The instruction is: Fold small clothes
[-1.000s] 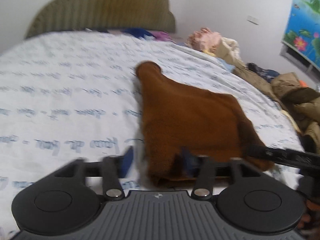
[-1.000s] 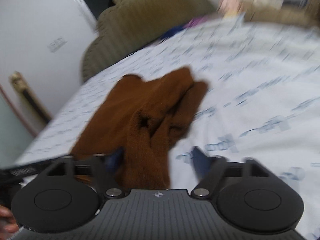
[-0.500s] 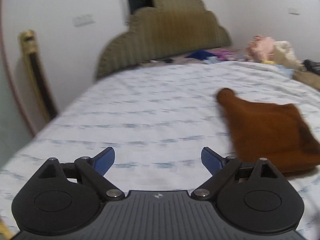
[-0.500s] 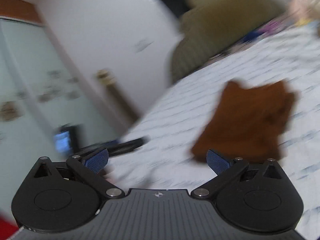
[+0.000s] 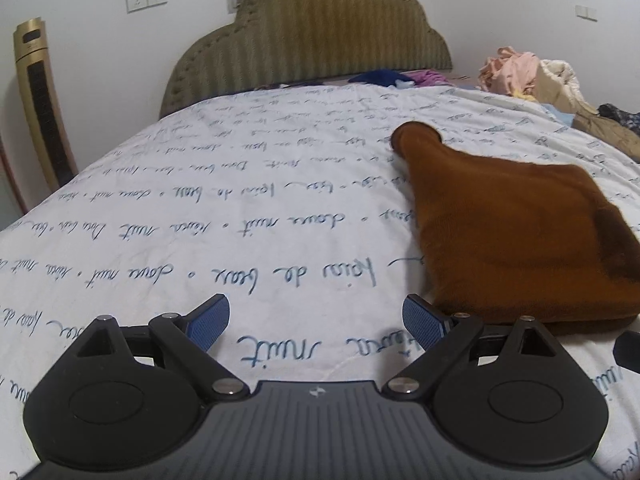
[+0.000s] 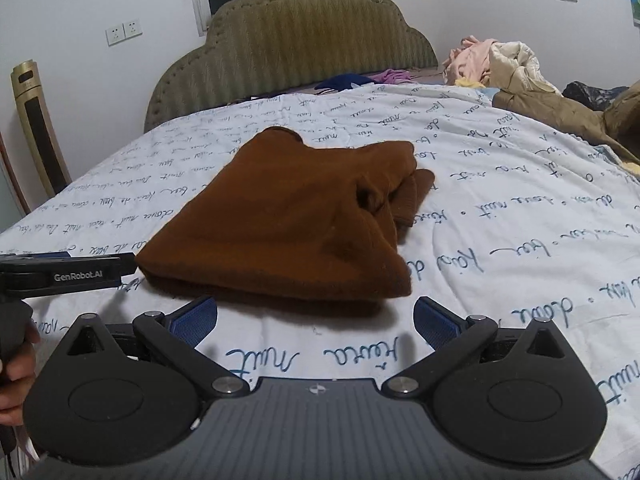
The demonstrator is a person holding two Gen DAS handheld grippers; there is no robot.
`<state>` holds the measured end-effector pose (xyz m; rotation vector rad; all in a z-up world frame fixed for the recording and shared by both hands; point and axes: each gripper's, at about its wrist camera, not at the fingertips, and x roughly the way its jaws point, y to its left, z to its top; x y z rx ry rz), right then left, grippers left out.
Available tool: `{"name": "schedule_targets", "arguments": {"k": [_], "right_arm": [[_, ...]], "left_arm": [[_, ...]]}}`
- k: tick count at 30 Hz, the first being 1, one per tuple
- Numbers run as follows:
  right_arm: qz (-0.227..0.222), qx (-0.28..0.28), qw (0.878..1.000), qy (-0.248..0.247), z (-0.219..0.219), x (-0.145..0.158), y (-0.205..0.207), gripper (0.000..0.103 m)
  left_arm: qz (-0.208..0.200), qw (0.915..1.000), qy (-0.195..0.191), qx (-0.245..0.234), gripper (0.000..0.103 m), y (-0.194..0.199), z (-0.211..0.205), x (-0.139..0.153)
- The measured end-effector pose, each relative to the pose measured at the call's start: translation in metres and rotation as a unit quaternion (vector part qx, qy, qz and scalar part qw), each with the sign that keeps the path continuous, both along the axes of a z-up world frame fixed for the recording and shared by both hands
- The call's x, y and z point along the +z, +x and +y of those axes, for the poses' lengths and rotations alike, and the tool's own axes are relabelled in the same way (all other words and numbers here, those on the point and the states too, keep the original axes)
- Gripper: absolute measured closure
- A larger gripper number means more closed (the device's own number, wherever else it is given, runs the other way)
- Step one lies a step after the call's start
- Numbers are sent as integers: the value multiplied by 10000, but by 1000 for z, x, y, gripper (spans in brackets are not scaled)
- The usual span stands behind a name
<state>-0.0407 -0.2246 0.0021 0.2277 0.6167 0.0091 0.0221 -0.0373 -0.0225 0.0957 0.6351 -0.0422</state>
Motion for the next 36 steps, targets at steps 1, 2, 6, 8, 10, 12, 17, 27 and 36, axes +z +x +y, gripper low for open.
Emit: {"name": "schedule_targets", "arguments": {"k": [1,2,6,8,10,12,17,27,36], "right_arm": [[2,19,10000,-8,1,0,0,0],[0,28,10000,-54,4,0,0,0],[22,0,9991,-427,13,-3,2,0],[50,-36,9987,-516,15,-5,3,0],[78,-11,9988,-482,15,-8,3,0],[92,-26,9990,-433,15,-12,4,0],[165,-128,9991,-379,12,-28,8,0],[-7,-107,9987,-499,16,-33,5,0],[98,-73,9988,-483,28,-15,-2,0]], "left_arm": [[27,10000,-26,25,9,-1,1,-1],[54,9999,-73,43,9,-2,3,-2],[208,9996,-155,54,9,-3,5,-9],[262,9996,-118,61,9,-3,4,-14],[251,9996,-116,69,9,-3,4,-18],[222,9997,-121,75,8,-4,4,-20],[149,9998,-105,79,6,-7,4,-23],[179,9997,-172,74,1,-3,6,-25],[153,9993,-351,-13,1,-11,11,-22]]}}
